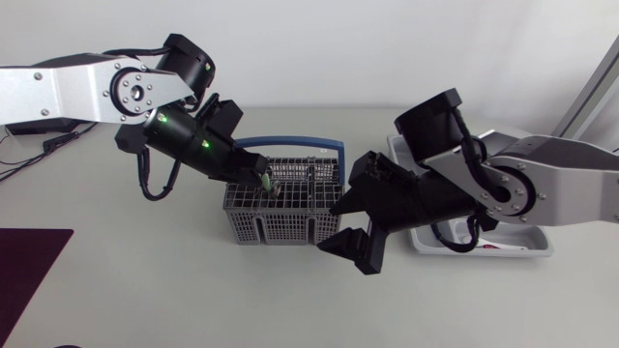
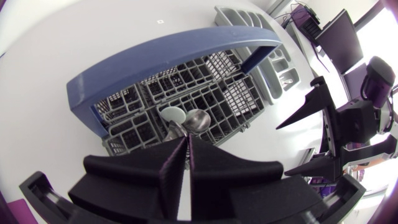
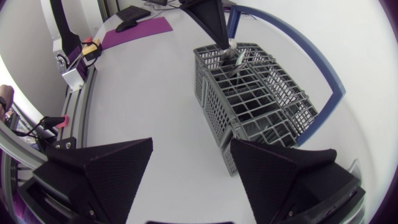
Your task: Unload the cutlery basket into the drawer organizer.
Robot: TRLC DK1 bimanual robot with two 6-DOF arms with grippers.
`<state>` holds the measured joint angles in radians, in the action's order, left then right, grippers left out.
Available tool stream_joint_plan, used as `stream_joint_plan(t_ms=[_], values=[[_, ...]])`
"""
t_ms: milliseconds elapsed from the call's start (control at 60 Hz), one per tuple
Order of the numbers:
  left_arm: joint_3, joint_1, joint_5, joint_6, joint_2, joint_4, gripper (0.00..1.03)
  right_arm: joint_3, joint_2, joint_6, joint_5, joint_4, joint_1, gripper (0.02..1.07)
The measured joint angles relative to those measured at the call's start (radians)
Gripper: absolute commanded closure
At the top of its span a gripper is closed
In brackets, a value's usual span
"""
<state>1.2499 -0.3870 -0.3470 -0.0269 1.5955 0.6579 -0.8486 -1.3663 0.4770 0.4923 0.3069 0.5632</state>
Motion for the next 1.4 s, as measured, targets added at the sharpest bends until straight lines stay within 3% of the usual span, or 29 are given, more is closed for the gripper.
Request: stream_joint_plan(t_ms=[683,1400], values=[[0.0,0.061,-0.137,0.0,-0.023,0.003,0.87,-0.059,-0.106,-0.085,-0.029,-0.072,0.032,0.17],[0.063,0.015,-0.143,-0.001,-0.15,0.086,0.87,-0.059,-0.111,-0.085,-0.037,-0.076,0.05,0.17]])
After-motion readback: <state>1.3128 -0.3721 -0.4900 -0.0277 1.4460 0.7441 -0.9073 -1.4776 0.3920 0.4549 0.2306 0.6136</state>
